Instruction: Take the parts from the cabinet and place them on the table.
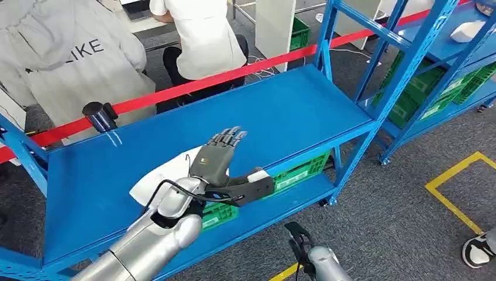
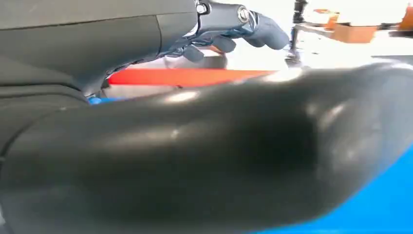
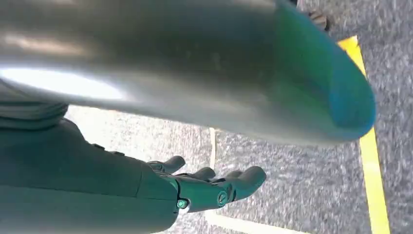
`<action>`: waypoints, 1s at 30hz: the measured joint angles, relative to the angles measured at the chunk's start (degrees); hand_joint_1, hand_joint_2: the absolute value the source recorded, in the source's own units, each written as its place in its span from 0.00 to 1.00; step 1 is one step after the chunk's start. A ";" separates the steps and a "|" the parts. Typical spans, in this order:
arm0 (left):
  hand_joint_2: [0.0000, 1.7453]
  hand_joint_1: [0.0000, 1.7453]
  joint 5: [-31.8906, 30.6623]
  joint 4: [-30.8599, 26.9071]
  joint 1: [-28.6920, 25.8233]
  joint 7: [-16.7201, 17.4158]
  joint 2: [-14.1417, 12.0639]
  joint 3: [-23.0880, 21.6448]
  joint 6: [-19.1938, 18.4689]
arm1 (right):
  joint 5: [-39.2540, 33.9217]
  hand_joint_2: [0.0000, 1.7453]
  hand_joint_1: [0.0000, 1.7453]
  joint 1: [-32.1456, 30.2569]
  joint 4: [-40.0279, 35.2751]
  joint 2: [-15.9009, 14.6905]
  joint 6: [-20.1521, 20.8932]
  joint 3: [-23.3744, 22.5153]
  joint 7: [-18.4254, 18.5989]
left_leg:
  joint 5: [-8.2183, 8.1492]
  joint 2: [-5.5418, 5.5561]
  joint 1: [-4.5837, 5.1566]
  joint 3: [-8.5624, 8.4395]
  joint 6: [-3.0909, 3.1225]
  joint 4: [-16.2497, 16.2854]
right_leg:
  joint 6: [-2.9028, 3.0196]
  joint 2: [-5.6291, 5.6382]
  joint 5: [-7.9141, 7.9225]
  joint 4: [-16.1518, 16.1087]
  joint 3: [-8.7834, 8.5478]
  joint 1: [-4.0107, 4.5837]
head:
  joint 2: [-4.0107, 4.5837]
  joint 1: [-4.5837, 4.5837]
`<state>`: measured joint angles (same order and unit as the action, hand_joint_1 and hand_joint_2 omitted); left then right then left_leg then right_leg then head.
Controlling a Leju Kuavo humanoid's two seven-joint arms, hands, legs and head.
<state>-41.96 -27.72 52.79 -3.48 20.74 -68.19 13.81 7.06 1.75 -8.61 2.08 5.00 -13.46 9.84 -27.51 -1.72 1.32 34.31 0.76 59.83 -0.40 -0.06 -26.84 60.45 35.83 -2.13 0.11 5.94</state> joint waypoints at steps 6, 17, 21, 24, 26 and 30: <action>0.00 0.00 -1.45 5.06 2.88 6.35 -0.28 -0.59 0.02 | 0.35 0.00 0.00 0.34 0.00 -0.07 1.03 0.00 0.00 | -8.53 1.40 -0.98 7.68 -1.61 17.86 | 0.51 0.20 0.41 -0.12 0.38 -0.19 | 0.00 -0.48; 0.00 0.00 -0.38 12.05 6.27 10.61 -3.54 -0.68 -0.52 | 2.43 0.00 0.00 1.27 0.00 0.35 1.66 0.00 0.00 | 1.29 2.23 -0.18 -1.88 -0.33 -2.88 | 0.83 0.56 2.69 -2.48 -0.04 -0.25 | 0.00 -0.59; 0.00 0.00 -0.07 13.53 6.12 12.71 -5.60 -0.42 -2.12 | 2.76 0.00 0.00 1.70 0.00 0.35 1.60 0.00 0.00 | 1.39 2.29 0.04 -1.62 0.32 -2.82 | -1.38 0.56 3.04 -3.40 -0.30 -0.49 | 0.00 -0.46; 0.00 0.00 1.09 14.19 5.84 13.38 -6.30 -0.09 -3.63 | 2.73 0.00 0.00 2.11 0.00 0.35 1.60 0.00 0.00 | 1.49 2.29 0.05 -1.49 0.46 -2.73 | -1.67 0.54 3.23 -3.48 -0.26 -0.51 | 0.00 -0.41; 0.00 0.00 1.07 14.45 5.49 13.49 -6.67 0.04 -3.91 | 2.71 0.00 0.00 2.32 0.00 0.37 1.66 0.00 0.00 | 1.51 2.27 0.09 -1.50 0.50 -2.73 | -1.76 0.54 3.29 -3.50 -0.25 -0.52 | 0.00 -0.46; 0.00 0.00 1.26 14.82 5.12 13.21 -6.99 0.11 -4.63 | 2.82 0.00 0.00 2.55 0.00 0.37 1.81 0.00 0.00 | 1.59 2.27 0.07 -1.54 0.53 -2.85 | -1.77 0.53 3.32 -3.50 -0.24 -0.48 | 0.00 -0.46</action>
<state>-40.70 -12.90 57.91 9.73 13.75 -68.09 9.18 9.88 4.30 -8.61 2.45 6.82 -13.46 9.84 -25.92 0.55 1.39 32.77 1.29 56.98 -2.17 0.47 -23.52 56.95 35.59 -2.61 0.11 5.49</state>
